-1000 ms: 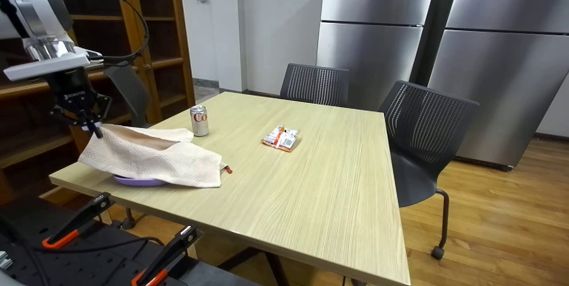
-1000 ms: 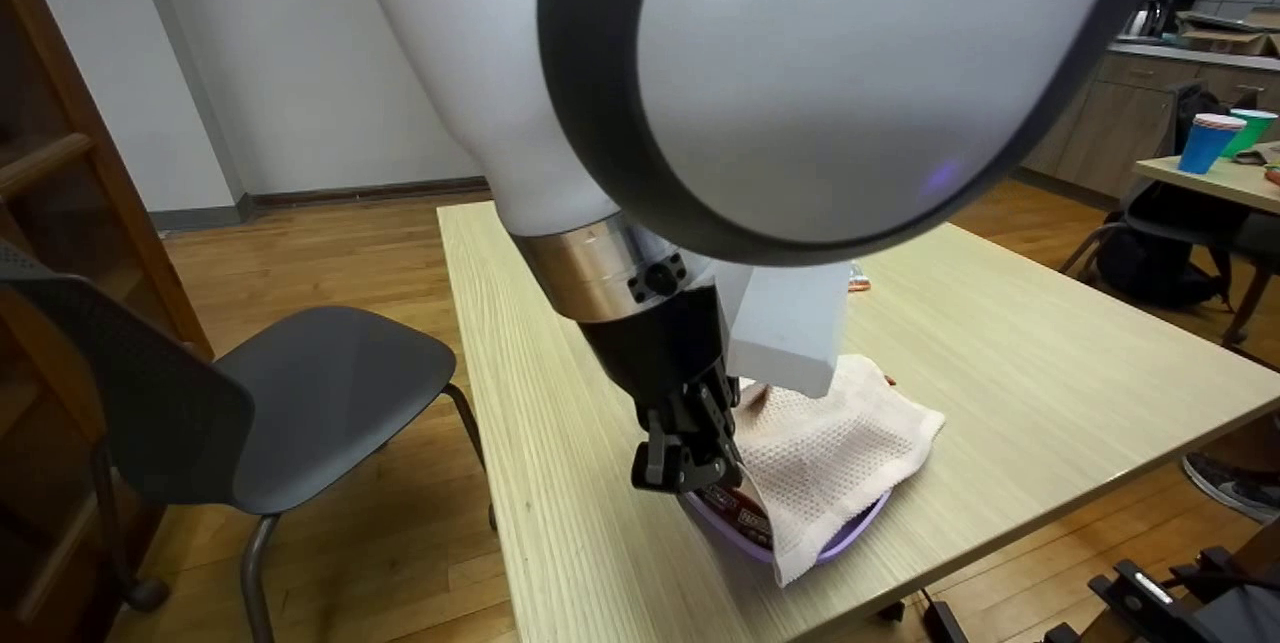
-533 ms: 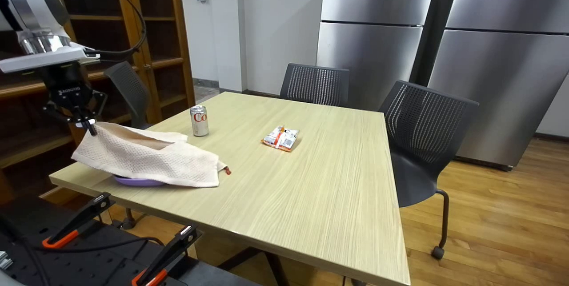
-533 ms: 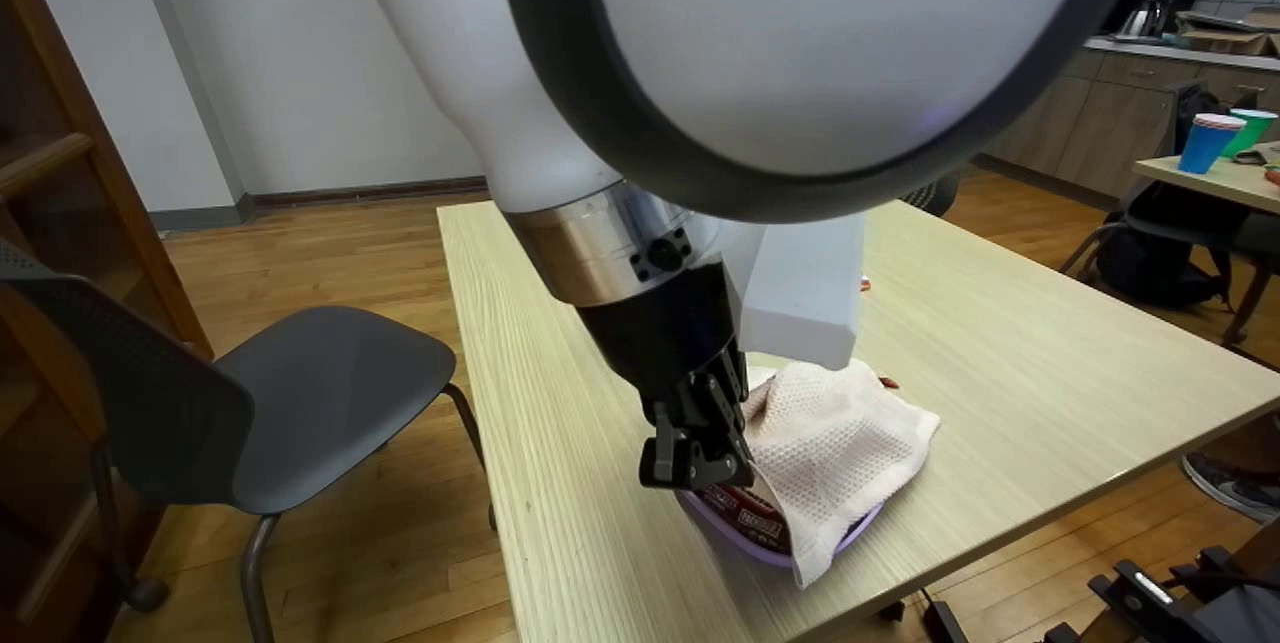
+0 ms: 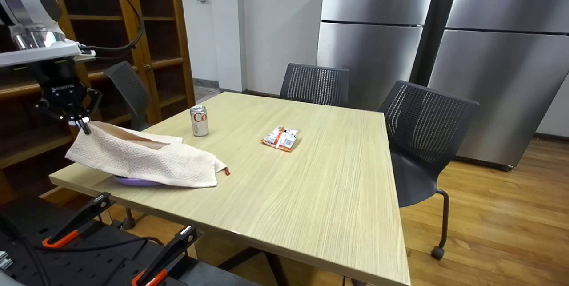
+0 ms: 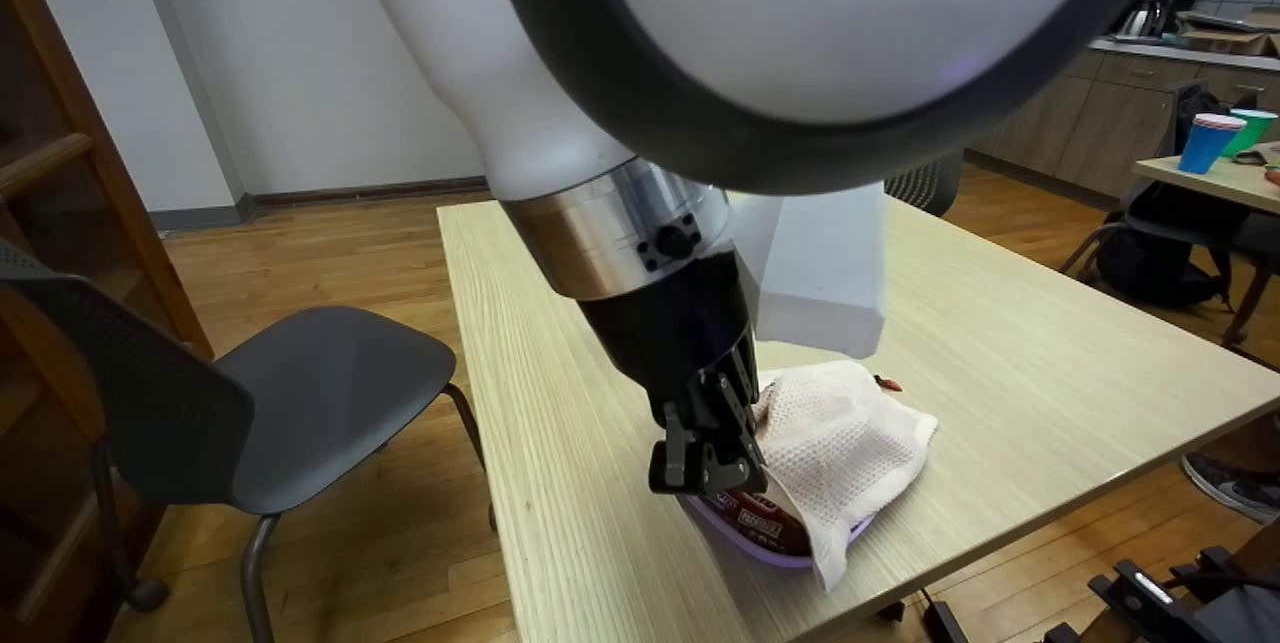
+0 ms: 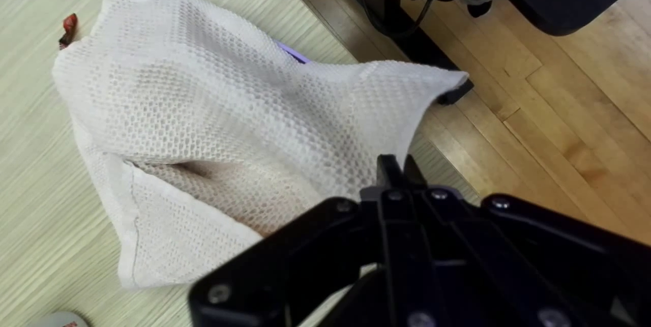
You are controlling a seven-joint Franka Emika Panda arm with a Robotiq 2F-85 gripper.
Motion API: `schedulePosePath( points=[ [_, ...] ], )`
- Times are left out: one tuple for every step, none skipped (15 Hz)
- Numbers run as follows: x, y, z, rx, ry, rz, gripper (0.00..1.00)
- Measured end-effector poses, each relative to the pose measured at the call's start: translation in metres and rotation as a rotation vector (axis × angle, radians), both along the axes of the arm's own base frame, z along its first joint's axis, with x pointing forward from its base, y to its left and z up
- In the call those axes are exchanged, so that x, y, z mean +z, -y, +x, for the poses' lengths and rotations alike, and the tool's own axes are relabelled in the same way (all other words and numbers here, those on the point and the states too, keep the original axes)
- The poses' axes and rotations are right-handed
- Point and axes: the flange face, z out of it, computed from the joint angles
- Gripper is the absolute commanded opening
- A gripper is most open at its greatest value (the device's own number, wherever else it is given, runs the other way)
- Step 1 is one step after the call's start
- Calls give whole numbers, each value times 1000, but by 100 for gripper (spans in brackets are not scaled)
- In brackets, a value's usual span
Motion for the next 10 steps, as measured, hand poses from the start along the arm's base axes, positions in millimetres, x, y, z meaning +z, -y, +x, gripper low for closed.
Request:
schedulePosePath(
  points=[
    [1, 0, -1, 2, -2, -2, 0],
    [1, 1, -2, 4, -4, -4, 0],
    [1, 1, -4, 8, -7, -8, 0],
    [2, 1, -5, 12, -11, -12, 0],
    [2, 1, -6, 16, -15, -14, 0],
    [2, 1, -8, 20, -19, -15, 0],
    [2, 0, -9, 24, -21, -15, 0],
    [2, 0, -10, 29, -23, -15, 0],
    [3, 0, -11, 34, -25, -16, 0],
    [3, -1, -12, 39, -26, -16, 0]
  ],
)
